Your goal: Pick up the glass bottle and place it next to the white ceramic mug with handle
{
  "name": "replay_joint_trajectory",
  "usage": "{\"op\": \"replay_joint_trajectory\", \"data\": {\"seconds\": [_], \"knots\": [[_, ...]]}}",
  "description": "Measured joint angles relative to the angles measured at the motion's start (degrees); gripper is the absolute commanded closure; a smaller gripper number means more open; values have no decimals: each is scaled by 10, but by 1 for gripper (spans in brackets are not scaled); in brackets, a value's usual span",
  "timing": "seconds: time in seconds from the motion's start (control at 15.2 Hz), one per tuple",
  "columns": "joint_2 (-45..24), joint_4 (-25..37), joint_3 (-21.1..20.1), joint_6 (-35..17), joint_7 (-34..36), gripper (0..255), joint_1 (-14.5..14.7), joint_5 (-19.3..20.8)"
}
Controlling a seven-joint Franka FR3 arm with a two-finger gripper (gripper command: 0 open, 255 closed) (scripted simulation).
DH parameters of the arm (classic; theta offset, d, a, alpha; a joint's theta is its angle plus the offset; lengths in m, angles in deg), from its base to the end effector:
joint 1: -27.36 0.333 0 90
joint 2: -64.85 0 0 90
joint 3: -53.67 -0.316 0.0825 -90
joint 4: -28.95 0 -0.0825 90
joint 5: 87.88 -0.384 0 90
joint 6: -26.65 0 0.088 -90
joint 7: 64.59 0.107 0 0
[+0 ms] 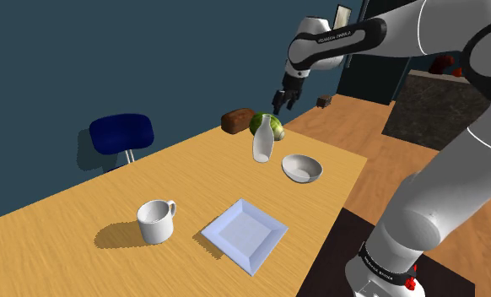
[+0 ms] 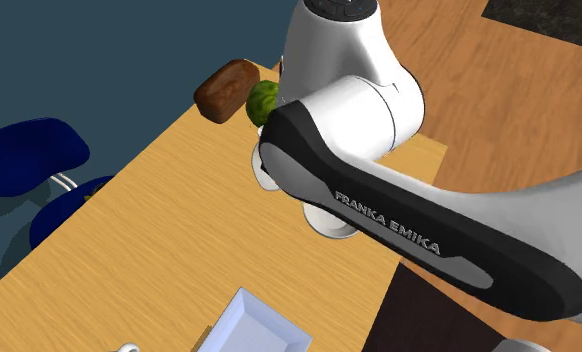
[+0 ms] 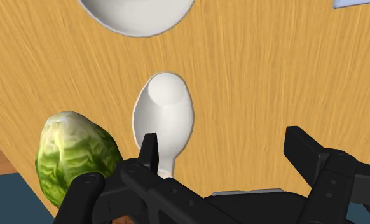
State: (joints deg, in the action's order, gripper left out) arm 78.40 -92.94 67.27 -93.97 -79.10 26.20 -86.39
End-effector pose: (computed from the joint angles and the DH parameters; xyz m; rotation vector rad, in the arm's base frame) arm 0.4877 -0.1375 0.5276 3.1028 0.0111 0.3260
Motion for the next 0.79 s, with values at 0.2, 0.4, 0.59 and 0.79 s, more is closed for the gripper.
{"op": "replay_joint_trajectory", "data": {"seconds": [0.2,0.4,0.59,0.79], "knots": [[-72,50,15,-19,-33,0,0,-23],[-135,89,26,-37,-67,0,-5,-49],[-204,151,31,-39,-98,0,-13,-77],[-252,183,31,-50,-116,0,-21,-96]]}}
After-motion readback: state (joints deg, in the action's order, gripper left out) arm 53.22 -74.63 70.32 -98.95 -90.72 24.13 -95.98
